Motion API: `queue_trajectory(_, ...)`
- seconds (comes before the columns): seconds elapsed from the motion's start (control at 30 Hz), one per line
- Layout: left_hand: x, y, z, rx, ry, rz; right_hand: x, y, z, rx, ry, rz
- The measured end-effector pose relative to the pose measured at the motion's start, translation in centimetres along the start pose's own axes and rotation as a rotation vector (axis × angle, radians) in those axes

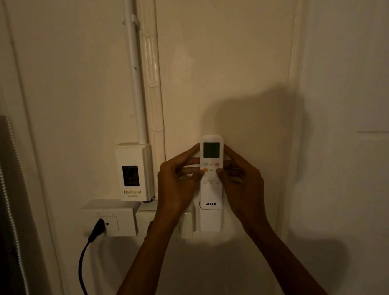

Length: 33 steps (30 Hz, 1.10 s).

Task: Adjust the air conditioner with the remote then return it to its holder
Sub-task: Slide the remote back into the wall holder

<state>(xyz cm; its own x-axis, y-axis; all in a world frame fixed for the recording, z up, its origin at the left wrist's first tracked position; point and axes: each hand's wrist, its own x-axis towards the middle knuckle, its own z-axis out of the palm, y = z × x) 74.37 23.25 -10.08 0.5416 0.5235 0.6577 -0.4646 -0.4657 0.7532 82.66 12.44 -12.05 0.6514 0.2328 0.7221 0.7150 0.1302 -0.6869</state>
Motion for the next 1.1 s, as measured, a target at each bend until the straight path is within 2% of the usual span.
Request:
queue_trajectory(0.57, -2.0, -2.4, -0.2, -0.023, 0.006, -0.042, -2.4, 1.7, 0.3, 0.013, 0.008, -0.005)
queue_trajectory(1.1, -3.5, -2.7, 0.4, 0.016, 0.066, -0.022, -2.9, 2.4, 0.2, 0.073, 0.015, 0.116)
